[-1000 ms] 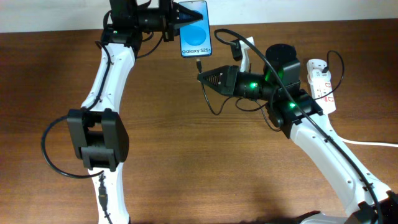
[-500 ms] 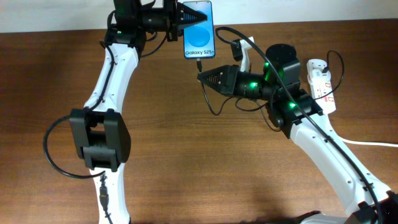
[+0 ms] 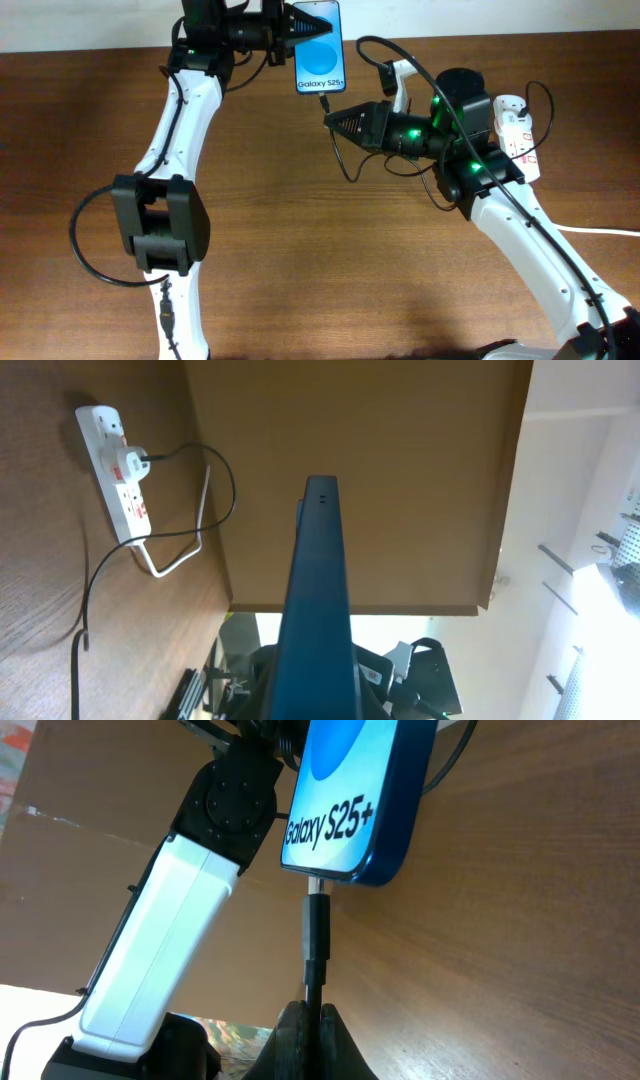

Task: Plug charger to phone and switch on socket

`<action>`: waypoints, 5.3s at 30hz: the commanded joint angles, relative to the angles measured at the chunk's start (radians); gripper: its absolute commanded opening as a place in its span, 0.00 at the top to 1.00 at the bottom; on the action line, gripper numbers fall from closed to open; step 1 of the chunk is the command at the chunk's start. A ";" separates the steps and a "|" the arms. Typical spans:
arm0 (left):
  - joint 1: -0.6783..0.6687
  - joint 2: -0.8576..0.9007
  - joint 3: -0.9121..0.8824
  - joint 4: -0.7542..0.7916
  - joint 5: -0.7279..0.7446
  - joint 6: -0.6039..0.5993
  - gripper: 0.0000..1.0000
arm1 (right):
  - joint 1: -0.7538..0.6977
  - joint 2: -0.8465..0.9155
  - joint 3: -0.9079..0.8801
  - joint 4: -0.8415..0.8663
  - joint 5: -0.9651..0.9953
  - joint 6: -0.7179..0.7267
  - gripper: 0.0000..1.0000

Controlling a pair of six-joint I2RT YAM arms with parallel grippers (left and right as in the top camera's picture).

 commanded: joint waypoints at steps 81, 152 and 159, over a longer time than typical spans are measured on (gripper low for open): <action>-0.036 0.079 -0.094 -1.252 -0.860 1.336 1.00 | -0.222 0.002 -0.004 -0.729 0.135 -0.566 0.43; 0.120 -0.643 -0.065 -1.138 -1.189 1.210 0.01 | -0.222 -0.453 0.158 -1.100 0.505 -0.685 0.35; 0.120 -0.647 -0.065 -1.139 -1.189 1.210 0.01 | -0.222 -0.479 0.158 -1.128 0.562 -0.684 0.34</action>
